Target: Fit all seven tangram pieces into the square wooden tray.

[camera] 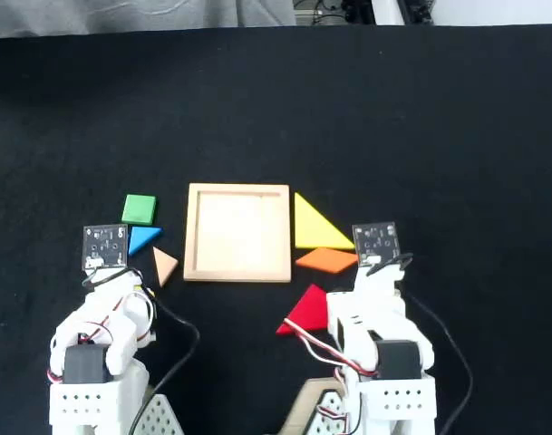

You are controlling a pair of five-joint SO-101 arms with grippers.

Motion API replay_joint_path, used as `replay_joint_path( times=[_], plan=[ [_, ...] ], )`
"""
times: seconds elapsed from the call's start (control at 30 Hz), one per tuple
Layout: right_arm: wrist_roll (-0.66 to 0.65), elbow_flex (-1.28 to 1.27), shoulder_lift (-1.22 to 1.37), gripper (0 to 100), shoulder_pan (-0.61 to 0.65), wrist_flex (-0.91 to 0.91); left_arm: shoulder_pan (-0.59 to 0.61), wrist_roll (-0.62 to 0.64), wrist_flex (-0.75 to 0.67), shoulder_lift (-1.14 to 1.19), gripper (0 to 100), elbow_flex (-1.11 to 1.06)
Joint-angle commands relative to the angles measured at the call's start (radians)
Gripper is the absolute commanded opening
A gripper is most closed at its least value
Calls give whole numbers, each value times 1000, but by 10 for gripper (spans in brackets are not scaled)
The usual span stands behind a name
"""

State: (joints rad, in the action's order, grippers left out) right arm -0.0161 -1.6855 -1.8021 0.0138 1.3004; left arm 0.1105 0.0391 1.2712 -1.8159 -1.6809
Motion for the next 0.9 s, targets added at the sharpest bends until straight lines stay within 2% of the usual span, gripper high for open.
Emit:
replay_joint_path(
  times=[0.0,0.33,0.5,0.73,0.87],
  plan=[
    [-8,1,-91,11,-11,6,-1,5,3,-5,30,-19],
    [-9,1,-91,11,-11,5,-1,9,3,-5,32,-19],
    [-9,1,-93,11,-11,-2,-21,5,-91,-8,33,-19],
    [-3,1,-93,11,-11,-336,-59,5,-267,-6,33,-19],
    [-3,1,-93,11,-11,-454,-82,3,-224,-5,33,-19]
  ],
)
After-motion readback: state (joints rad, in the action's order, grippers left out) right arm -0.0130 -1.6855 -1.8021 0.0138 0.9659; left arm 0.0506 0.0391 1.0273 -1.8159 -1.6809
